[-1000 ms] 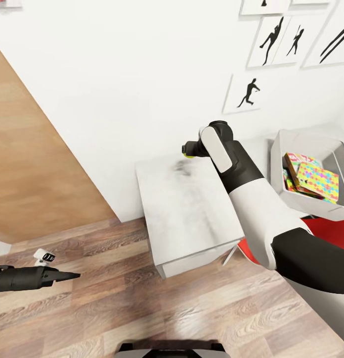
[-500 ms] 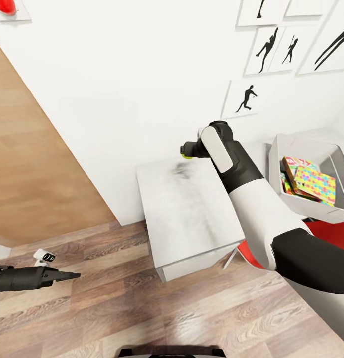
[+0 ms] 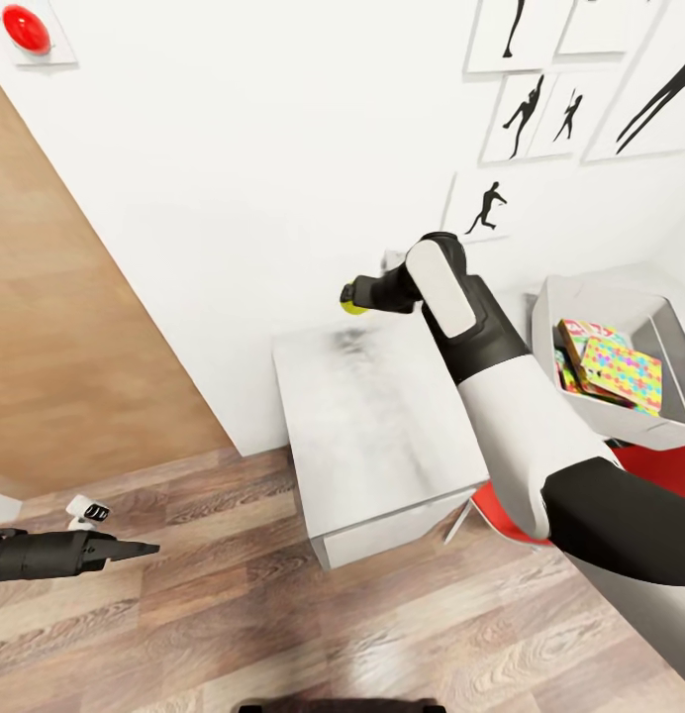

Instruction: Put all the toys in the child's room - the three board games (two on the bed and one on the table), the two jigsaw puzzles on the table, and the tennis ball on the table - inside the toy box on the table in the child's room.

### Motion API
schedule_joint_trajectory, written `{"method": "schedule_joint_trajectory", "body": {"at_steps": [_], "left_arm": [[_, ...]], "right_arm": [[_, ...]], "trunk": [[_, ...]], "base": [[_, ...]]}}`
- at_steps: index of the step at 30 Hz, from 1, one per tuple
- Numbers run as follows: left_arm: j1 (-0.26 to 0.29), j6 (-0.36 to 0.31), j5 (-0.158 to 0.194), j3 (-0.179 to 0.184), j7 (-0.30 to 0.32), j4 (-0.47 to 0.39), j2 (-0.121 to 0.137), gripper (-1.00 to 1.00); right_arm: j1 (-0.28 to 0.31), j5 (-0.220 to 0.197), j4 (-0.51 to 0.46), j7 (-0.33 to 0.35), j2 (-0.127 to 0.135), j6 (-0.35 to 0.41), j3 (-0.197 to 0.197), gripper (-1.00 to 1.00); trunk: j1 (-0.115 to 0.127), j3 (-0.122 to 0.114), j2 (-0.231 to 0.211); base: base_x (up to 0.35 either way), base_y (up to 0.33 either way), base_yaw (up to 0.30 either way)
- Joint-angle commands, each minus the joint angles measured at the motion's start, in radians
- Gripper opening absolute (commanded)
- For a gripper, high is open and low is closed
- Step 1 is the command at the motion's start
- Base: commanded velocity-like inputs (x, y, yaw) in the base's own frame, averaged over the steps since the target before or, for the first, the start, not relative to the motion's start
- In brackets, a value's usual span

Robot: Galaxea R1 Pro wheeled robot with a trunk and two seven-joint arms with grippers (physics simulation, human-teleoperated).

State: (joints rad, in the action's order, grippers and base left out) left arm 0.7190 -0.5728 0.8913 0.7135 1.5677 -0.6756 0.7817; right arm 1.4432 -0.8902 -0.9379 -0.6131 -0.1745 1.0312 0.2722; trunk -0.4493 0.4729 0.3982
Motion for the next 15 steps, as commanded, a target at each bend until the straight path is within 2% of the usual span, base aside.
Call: {"method": "schedule_joint_trajectory", "body": {"at_steps": [1, 7, 12, 15], "left_arm": [[0.002, -0.010, 0.006, 0.007, 0.003, 0.000, 0.002, 1.00], [0.002, -0.012, 0.006, 0.006, 0.003, 0.001, 0.001, 1.00], [0.002, -0.013, 0.006, 0.007, 0.003, 0.001, 0.001, 1.00], [0.002, -0.013, 0.006, 0.007, 0.003, 0.001, 0.001, 1.00]], "right_arm": [[0.001, -0.019, -0.001, -0.014, 0.000, 0.001, 0.001, -1.00], [0.000, -0.043, 0.003, -0.014, 0.000, -0.001, 0.001, -1.00], [-0.002, -0.046, 0.006, -0.014, 0.000, 0.000, 0.001, -1.00], [-0.025, -0.046, 0.005, -0.014, 0.000, 0.000, 0.001, -1.00]], "trunk": [[-0.001, 0.000, 0.002], [-0.001, -0.010, 0.002], [-0.001, -0.018, 0.002], [-0.001, -0.023, 0.002]], "base": [[0.000, 0.000, 0.000], [0.000, 0.000, 0.000], [0.000, 0.000, 0.000], [0.000, 0.000, 0.000]]}}
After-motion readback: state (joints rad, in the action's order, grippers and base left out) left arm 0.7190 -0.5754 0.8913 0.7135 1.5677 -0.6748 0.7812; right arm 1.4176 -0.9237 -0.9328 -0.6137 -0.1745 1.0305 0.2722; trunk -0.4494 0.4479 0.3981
